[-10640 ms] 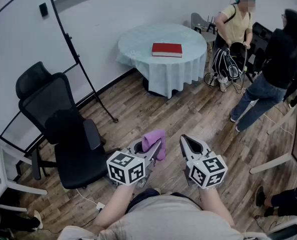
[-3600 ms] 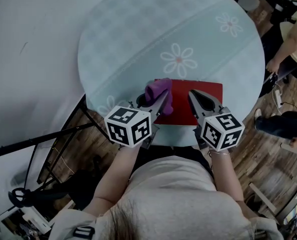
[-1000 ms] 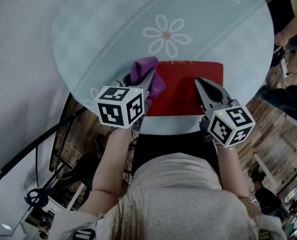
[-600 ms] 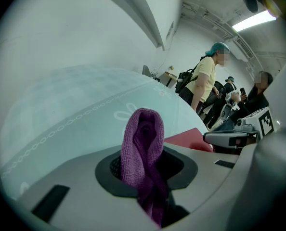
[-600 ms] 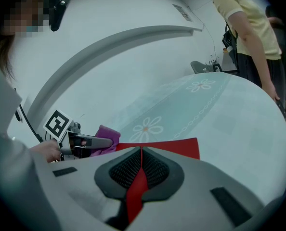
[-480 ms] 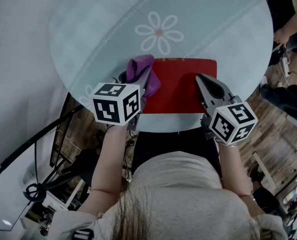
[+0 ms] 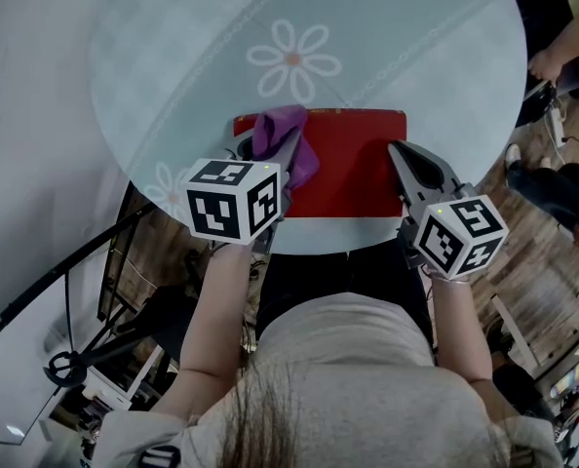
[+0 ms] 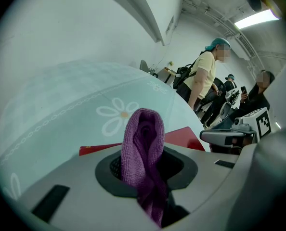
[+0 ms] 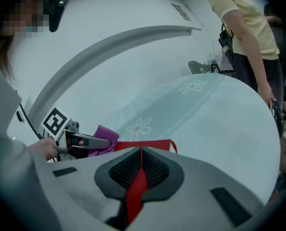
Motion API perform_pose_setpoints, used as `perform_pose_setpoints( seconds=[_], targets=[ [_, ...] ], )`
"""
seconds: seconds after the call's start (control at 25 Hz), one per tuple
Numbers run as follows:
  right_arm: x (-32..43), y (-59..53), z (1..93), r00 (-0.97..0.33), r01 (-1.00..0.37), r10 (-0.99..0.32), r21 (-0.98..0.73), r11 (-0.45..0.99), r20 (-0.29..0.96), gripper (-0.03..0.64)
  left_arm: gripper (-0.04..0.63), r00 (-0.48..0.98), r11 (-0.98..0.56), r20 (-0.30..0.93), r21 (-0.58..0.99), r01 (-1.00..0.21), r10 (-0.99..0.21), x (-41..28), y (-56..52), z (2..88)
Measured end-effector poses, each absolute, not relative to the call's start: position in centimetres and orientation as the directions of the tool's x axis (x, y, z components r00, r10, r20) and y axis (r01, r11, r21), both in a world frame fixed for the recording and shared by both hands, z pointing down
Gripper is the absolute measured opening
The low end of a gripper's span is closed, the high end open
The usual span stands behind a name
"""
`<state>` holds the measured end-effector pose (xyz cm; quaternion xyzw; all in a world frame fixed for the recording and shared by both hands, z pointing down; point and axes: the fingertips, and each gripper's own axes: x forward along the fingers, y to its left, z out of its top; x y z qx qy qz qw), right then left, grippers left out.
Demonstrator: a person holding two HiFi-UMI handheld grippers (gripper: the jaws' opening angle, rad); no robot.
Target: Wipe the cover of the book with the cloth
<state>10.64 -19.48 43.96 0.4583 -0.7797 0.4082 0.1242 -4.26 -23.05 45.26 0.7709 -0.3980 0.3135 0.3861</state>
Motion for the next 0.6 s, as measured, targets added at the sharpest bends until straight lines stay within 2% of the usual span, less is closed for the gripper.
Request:
perform_pose_setpoints(
  seconds=[0.6],
  targets=[
    [13.5, -19.3, 45.0, -0.577, -0.797, -0.595, -0.547, 0.257, 0.560, 0.023, 0.110, 0.475, -0.391, 0.802, 0.332, -0.858, -0.362, -0.7, -22.6, 45.7]
  ],
)
